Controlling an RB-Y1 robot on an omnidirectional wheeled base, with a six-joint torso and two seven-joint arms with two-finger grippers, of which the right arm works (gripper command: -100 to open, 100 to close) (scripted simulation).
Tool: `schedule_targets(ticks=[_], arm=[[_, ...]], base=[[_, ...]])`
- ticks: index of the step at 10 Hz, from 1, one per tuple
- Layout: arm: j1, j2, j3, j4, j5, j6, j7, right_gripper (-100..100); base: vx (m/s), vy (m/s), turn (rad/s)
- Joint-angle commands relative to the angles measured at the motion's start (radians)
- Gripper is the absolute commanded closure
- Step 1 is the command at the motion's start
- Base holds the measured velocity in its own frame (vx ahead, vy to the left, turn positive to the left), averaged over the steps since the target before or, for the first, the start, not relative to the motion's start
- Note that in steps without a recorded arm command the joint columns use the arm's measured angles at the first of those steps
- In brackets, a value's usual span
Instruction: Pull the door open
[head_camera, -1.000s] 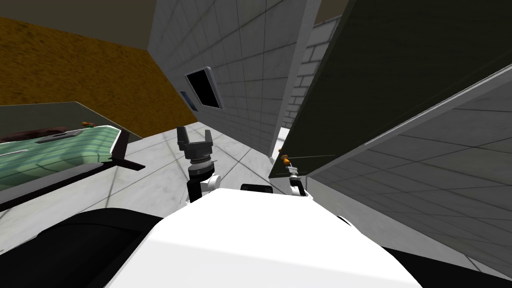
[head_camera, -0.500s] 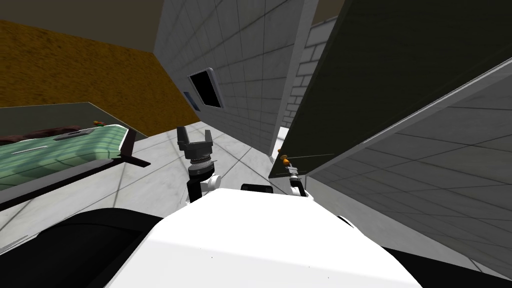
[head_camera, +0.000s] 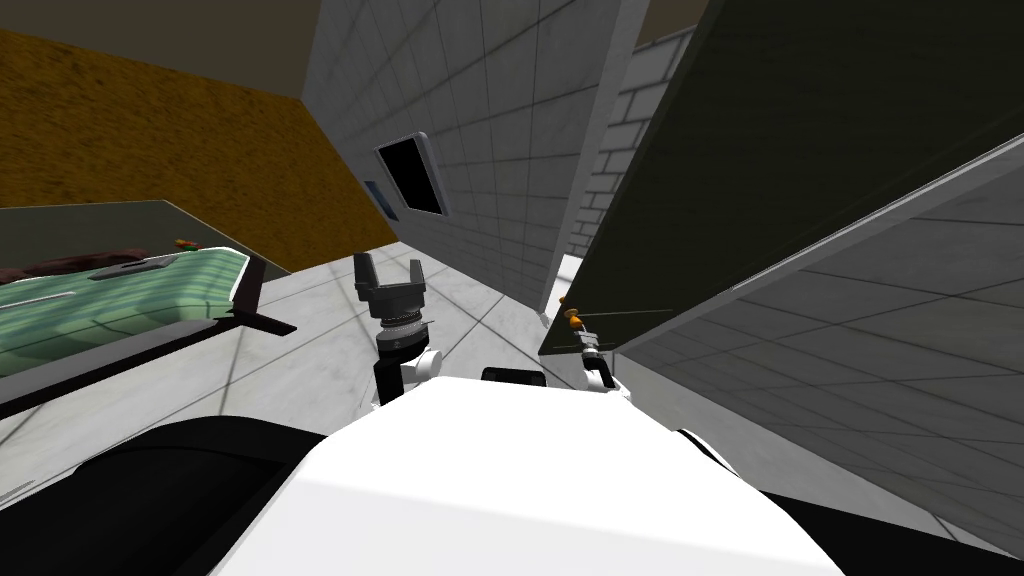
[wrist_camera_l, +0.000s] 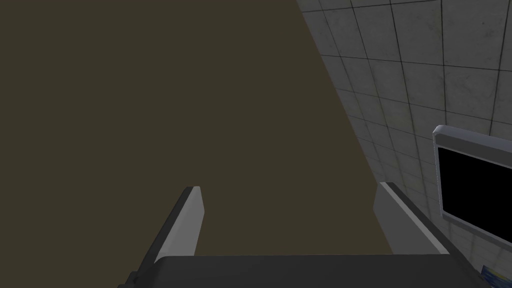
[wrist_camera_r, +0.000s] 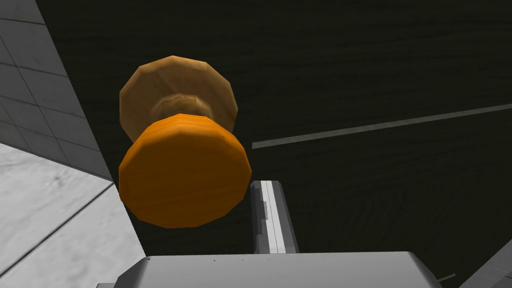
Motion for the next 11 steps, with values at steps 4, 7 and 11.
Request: schedule_targets(ticks=[4, 7, 11], arm=[[0.000, 0.000, 0.000, 0.000, 0.000, 0.000, 0.000, 100], [0.000, 0.000, 0.000, 0.000, 0.000, 0.000, 0.000, 100], [0.026, -0.010, 0.064, -0.017, 0.036, -0.060, -0.028, -100]], base=[[0.006, -0.007, -0.005], [0.000, 0.000, 0.000], [-0.154, -0.080, 0.076]])
